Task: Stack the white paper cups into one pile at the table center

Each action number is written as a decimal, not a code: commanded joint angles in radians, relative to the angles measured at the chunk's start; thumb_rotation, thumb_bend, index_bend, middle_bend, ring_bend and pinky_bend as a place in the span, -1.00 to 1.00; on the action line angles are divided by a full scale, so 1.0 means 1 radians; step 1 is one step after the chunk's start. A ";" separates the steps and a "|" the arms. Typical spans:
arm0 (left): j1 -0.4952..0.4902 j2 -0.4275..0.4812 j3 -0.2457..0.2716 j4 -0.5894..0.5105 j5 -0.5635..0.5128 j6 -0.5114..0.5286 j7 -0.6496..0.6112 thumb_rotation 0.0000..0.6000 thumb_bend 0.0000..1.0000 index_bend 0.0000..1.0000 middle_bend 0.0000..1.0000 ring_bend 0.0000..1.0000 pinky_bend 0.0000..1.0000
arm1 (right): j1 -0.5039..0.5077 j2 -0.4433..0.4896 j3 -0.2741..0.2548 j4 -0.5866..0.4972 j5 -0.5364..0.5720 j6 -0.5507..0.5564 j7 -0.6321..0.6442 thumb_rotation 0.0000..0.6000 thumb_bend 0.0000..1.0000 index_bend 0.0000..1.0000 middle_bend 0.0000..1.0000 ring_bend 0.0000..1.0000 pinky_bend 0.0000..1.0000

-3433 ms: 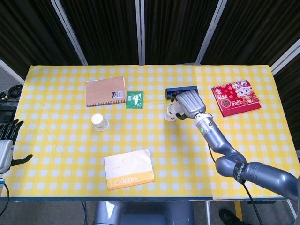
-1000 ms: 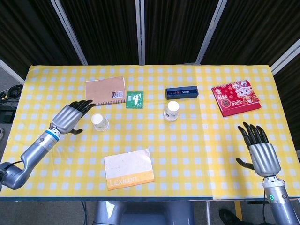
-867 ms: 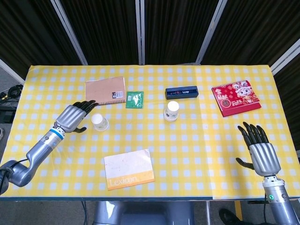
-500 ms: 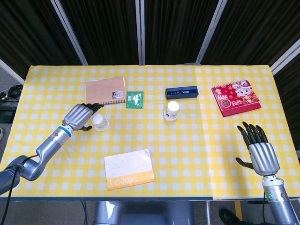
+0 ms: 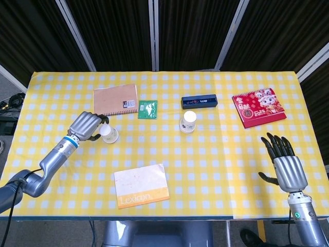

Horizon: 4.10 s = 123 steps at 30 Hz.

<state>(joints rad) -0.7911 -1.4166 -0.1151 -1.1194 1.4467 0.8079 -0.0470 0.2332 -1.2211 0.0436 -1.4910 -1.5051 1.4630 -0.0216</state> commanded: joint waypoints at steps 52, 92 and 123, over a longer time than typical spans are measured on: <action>-0.676 -0.209 -0.250 0.143 -0.349 -0.344 0.348 1.00 -0.27 -0.14 -0.20 -0.06 0.00 | -0.009 0.008 0.112 0.103 0.145 -0.089 0.091 1.00 -1.00 -0.90 -1.00 -1.00 -0.87; -0.703 -0.258 -0.212 0.202 -0.448 -0.236 0.348 1.00 -0.50 -1.00 -1.00 -1.00 -0.95 | -0.017 0.020 0.123 0.099 0.138 -0.090 0.126 1.00 -1.00 -0.91 -1.00 -1.00 -0.87; 0.321 0.347 0.210 -0.637 -0.192 0.637 0.124 1.00 -0.63 -1.00 -1.00 -1.00 -1.00 | -0.019 0.046 0.095 0.007 0.079 -0.079 0.086 1.00 -1.00 -0.90 -1.00 -1.00 -0.91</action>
<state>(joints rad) -0.5691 -1.1378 0.0200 -1.6534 1.2086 1.3623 0.0480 0.2153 -1.1820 0.1420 -1.4751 -1.4227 1.3855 0.0702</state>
